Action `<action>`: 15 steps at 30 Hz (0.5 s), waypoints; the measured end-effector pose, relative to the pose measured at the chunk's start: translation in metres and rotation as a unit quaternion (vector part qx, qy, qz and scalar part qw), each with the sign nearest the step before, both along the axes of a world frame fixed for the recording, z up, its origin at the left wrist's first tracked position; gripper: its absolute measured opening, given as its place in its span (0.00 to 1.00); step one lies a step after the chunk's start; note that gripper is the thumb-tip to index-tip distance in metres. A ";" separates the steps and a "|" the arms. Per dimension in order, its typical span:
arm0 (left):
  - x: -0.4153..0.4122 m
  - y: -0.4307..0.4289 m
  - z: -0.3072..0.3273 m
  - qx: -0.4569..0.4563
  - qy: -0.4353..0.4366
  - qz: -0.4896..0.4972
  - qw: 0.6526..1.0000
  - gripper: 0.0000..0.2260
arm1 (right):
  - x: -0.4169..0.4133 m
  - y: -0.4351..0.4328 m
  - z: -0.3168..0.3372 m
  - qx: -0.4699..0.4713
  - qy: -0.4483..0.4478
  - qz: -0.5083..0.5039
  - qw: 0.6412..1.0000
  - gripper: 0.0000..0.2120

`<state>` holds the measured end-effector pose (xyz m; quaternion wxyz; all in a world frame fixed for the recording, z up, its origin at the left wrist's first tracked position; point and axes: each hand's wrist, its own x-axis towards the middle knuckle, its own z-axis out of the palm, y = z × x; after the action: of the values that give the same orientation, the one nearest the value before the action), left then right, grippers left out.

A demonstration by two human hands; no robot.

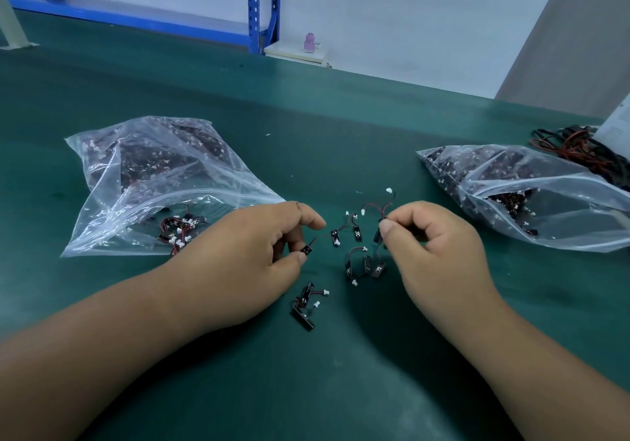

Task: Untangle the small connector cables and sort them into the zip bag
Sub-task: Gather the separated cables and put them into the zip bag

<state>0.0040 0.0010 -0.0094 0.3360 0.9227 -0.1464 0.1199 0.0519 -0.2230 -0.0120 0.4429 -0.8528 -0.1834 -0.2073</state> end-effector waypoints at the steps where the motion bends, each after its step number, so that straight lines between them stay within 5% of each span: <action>1: 0.000 -0.001 0.000 0.009 0.001 0.001 1.000 0.15 | 0.000 0.000 0.000 0.029 0.032 -0.008 0.999 0.10; 7: 0.000 -0.002 -0.002 0.033 0.008 -0.001 0.999 0.13 | 0.004 0.002 0.003 0.135 0.118 0.006 0.984 0.07; 15: 0.000 0.000 -0.003 0.060 0.002 -0.005 0.998 0.14 | -0.001 0.007 0.004 0.103 0.155 0.040 0.982 0.11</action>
<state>0.0043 0.0007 -0.0126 0.2808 0.9407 -0.1572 0.1070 0.0509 -0.2163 -0.0076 0.5596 -0.8162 -0.1244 -0.0727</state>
